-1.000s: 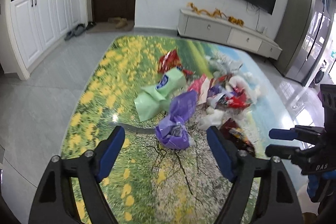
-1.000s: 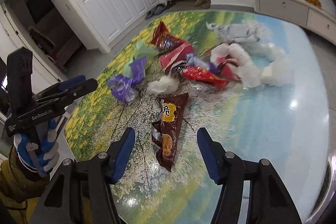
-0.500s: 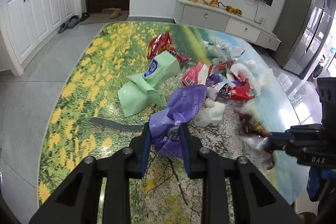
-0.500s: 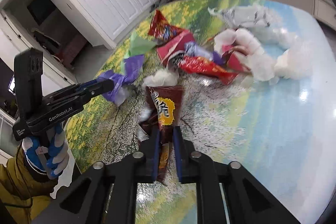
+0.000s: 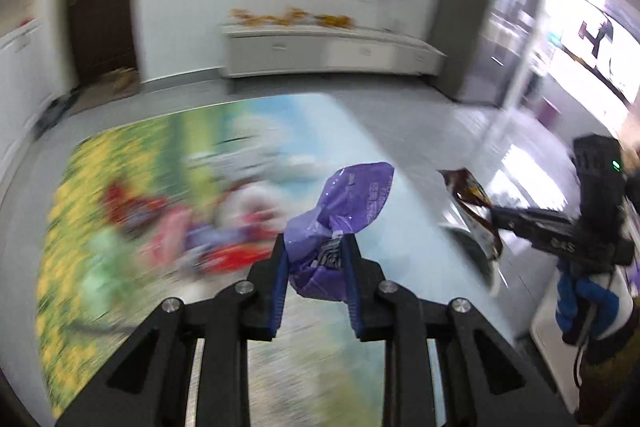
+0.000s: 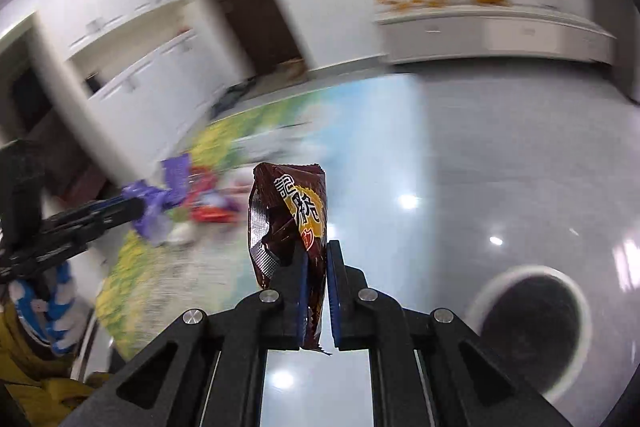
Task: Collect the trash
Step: 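Carry both bags over the white bin and open both grippers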
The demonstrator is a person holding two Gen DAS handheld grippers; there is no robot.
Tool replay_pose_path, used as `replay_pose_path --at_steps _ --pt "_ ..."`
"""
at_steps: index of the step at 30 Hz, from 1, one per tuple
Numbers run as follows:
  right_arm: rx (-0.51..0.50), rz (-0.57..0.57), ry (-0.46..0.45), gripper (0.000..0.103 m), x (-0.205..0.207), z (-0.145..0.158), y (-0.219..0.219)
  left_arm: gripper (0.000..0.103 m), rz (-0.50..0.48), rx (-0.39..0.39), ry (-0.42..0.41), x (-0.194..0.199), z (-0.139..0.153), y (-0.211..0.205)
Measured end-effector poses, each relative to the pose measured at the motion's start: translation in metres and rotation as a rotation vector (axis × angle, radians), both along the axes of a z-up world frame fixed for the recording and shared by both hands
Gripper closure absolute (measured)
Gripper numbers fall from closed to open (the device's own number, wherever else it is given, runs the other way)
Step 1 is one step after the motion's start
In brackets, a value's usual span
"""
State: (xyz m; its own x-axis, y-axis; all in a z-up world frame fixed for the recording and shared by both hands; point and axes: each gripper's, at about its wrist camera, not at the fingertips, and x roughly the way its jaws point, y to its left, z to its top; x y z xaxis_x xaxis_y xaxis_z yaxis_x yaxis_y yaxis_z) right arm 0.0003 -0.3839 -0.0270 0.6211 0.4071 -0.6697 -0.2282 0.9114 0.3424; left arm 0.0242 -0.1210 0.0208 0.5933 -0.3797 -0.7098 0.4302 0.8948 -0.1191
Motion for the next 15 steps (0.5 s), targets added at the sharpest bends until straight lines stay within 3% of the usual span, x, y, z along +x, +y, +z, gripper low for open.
replay_pose_path --at_steps 5,11,13,15 --pt "-0.057 -0.219 0.105 0.094 -0.016 -0.04 -0.106 0.079 -0.228 0.036 0.054 0.011 -0.014 -0.123" --pt "-0.048 -0.365 0.258 0.094 -0.023 -0.105 -0.178 0.076 -0.376 0.088 0.162 0.025 -0.054 -0.239" --pt "-0.029 -0.392 0.287 0.092 -0.022 -0.119 -0.19 0.074 -0.403 0.095 0.203 0.029 -0.067 -0.265" --pt "-0.032 -0.416 0.307 0.08 -0.02 -0.128 -0.199 0.065 -0.428 0.085 0.259 0.033 -0.076 -0.283"
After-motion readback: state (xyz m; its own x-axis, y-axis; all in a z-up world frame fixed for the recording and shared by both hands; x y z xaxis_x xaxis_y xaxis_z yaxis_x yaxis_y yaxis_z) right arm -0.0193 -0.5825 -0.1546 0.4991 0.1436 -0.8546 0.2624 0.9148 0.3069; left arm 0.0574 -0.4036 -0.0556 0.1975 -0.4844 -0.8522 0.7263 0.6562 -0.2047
